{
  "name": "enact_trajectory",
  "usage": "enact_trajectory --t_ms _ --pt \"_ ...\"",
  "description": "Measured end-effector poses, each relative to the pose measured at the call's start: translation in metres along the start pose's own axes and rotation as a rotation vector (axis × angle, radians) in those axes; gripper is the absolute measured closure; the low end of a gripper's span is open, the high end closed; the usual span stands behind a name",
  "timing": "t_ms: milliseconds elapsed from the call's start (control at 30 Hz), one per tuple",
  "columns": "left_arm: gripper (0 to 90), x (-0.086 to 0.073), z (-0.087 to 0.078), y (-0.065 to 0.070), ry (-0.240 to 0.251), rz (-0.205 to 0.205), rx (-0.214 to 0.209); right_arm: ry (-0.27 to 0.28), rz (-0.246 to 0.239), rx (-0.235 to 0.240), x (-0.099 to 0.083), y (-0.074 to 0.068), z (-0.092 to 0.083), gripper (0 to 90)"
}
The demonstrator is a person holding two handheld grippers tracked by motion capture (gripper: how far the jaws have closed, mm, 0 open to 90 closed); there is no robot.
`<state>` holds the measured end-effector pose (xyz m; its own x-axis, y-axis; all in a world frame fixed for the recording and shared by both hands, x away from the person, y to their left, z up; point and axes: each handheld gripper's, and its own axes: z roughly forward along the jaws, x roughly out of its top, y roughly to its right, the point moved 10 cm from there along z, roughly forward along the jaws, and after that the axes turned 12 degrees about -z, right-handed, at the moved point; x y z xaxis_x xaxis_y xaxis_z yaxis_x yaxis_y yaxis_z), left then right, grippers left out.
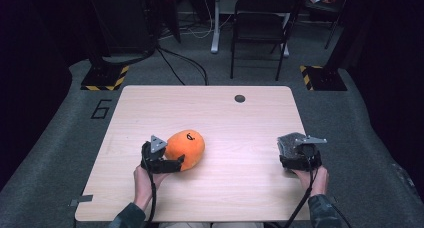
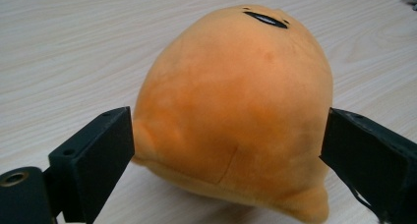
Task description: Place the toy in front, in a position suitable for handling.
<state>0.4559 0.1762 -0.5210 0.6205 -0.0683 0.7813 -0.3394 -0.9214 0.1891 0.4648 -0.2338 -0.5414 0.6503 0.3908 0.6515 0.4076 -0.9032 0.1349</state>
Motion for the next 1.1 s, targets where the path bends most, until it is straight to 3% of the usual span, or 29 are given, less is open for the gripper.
enact_trajectory --t_ms 133,267,433,667,800,933,1100 --pt "8.9 -0.001 0.009 0.002 -0.012 0.025 0.027 -0.001 0.002 0.002 -0.001 0.001 -0.001 14.0" --pt "15.8 -0.005 0.013 0.0 -0.018 0.008 0.036 -0.002 0.008 0.0 -0.002 0.003 -0.001 14.2" --pt "35.8 -0.012 0.015 -0.003 0.0 0.01 0.024 -0.004 0.007 0.0 -0.002 0.003 -0.001 14.3" --pt "60.2 -0.014 0.013 0.001 0.022 0.09 0.002 -0.012 0.012 0.002 -0.004 0.005 0.001 14.3" --pt "64.4 -0.012 0.012 0.002 0.048 0.111 -0.014 -0.015 0.011 0.005 -0.005 0.004 0.0 14.4" --pt "65.6 -0.006 0.008 0.005 0.06 0.135 -0.068 -0.02 0.016 0.004 -0.006 0.005 0.002 14.5" --pt "67.0 0.0 0.003 0.01 0.069 0.172 -0.107 -0.016 0.011 0.004 -0.006 0.007 0.002 14.6"
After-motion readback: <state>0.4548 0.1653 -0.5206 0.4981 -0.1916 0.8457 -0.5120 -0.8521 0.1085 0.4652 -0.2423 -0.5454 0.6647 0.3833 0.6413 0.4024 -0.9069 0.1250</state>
